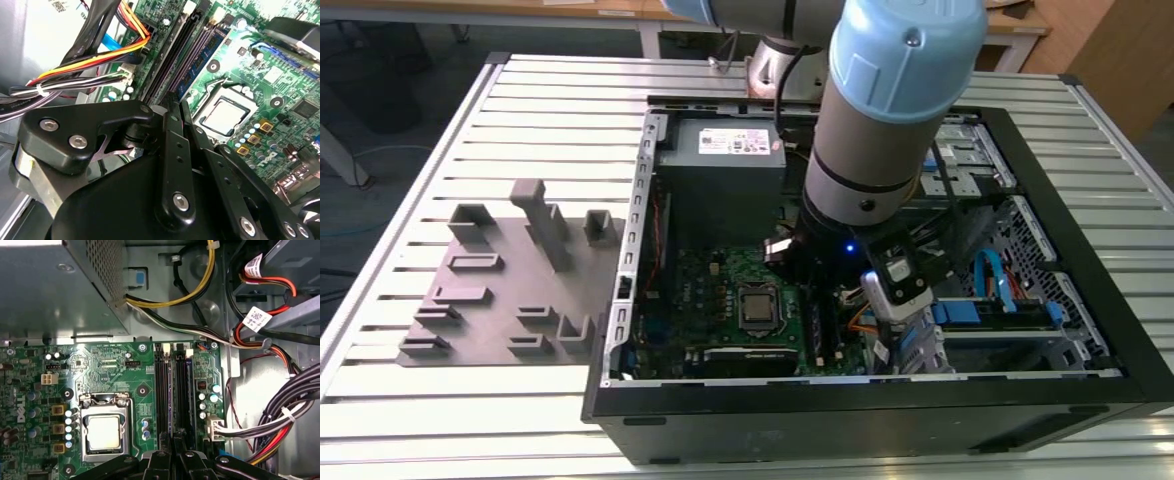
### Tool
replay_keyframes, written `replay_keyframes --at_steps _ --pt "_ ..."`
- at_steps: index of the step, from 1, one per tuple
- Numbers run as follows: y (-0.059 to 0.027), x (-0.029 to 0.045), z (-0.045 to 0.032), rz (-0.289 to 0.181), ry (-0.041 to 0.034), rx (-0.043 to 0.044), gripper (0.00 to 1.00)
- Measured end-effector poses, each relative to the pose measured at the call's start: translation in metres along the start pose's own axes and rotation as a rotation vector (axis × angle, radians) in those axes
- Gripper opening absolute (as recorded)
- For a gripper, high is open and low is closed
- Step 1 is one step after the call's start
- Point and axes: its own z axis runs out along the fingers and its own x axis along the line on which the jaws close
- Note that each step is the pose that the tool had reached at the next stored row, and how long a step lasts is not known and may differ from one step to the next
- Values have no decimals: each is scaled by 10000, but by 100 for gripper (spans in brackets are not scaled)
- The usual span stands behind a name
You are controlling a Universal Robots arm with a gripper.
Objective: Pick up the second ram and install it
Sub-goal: 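Insert the second ram into the second slot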
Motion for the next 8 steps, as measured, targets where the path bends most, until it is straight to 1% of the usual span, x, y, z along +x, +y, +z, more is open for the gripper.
replay_keyframes --at_steps 8 --pt "11 11 34 -68 5 1 11"
